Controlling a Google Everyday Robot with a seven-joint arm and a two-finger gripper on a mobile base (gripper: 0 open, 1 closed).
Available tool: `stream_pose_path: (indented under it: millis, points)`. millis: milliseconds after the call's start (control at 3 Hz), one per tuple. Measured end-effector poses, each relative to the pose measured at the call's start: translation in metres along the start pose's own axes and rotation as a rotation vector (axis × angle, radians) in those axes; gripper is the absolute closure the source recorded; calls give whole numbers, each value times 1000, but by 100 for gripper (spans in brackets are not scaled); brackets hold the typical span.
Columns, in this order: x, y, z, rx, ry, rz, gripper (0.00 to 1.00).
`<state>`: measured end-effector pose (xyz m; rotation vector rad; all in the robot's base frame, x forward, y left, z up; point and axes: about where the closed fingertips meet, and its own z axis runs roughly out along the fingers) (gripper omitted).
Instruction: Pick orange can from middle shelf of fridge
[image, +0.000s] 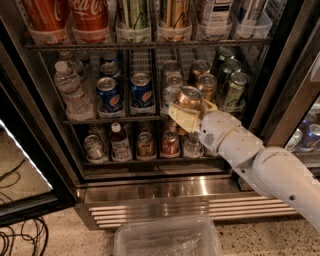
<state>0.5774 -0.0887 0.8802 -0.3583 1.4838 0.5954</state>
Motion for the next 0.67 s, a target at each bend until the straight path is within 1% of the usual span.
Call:
stream_pose_path:
  millis: [333,667]
  points:
    - [0,16,-15,-70,32,-7,100]
    - [2,20,-15,-87,42,-7,100]
